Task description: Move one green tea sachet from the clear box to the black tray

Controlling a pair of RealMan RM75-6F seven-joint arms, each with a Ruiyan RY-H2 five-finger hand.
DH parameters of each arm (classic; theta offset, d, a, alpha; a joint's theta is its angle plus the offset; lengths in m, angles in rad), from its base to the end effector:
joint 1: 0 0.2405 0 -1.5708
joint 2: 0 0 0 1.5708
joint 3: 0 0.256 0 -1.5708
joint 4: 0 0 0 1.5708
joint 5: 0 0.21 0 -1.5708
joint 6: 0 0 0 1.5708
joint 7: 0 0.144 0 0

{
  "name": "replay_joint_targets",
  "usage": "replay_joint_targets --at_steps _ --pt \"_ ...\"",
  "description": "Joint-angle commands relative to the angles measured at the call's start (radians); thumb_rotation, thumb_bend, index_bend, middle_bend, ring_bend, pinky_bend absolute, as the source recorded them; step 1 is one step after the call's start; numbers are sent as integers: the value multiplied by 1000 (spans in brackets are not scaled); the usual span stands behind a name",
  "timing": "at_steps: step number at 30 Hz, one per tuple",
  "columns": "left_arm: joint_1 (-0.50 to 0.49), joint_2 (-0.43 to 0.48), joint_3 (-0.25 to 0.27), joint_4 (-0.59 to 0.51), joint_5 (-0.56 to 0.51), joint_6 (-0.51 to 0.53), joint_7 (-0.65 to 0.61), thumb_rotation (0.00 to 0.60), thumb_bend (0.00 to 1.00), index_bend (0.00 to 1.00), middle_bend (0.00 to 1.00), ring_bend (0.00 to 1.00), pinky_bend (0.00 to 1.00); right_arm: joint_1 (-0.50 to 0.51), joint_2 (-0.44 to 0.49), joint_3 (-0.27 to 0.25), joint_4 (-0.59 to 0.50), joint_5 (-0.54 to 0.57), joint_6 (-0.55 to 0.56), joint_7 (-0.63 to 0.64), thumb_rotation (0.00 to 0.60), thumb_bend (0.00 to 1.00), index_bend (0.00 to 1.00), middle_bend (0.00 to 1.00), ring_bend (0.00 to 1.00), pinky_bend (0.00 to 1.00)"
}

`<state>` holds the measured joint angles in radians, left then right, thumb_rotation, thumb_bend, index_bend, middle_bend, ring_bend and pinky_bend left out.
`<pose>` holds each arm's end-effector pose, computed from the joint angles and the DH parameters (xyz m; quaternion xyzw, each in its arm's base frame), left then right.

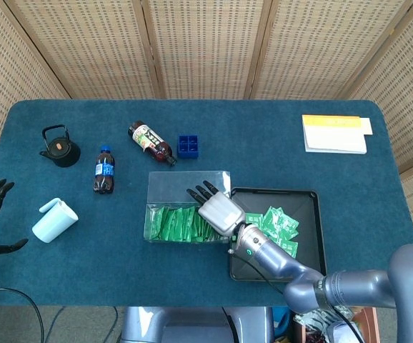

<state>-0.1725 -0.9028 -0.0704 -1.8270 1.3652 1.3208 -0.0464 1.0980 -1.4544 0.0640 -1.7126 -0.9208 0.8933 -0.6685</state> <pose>-0.2880 0.2060 0.1934 -0.5903 -0.4459 -0.3673 0.5637 -0.0461 -0.3289 -0.0254 0.8688 -0.2100 0.3017 0.3317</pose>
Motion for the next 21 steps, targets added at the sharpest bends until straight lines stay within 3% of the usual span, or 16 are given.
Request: replay_joint_targets --at_steps 1,21 --pt "0 0 1 -1 1 -1 1 600 111 0 0 0 0 -2 0 -6 3 1 -5 -2 600 475 510 2 0 93" --pt "-2 1 0 0 -2 -2 -1 600 111 0 0 0 0 -23 -12 -10 31 -23 -7 16 600 564 575 19 0 106"
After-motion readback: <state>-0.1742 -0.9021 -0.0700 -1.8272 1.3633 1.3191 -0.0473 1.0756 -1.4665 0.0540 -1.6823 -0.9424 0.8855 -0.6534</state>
